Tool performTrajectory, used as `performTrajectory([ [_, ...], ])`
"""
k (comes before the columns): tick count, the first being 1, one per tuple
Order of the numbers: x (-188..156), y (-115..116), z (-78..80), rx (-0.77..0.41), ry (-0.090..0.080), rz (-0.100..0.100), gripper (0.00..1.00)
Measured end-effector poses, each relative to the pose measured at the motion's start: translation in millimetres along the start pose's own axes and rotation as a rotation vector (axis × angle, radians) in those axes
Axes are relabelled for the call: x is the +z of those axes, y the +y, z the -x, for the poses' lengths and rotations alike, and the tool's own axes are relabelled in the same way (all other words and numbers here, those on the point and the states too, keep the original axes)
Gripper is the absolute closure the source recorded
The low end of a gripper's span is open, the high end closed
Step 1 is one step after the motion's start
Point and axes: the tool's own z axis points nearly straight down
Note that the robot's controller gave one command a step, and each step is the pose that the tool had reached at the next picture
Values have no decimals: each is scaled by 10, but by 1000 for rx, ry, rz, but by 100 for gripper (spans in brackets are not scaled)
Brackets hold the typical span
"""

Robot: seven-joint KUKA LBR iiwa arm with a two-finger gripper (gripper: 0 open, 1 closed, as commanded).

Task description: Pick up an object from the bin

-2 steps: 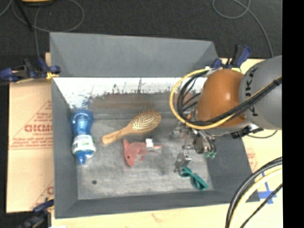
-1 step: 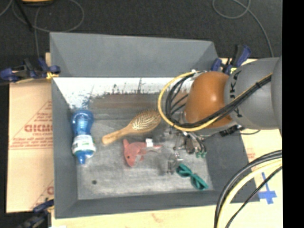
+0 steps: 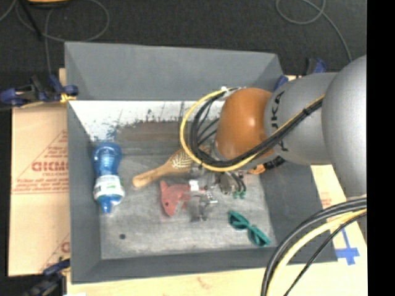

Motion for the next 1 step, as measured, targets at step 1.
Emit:
performTrajectory([
  [1,88,228,-109,-42,0,4,0],
])
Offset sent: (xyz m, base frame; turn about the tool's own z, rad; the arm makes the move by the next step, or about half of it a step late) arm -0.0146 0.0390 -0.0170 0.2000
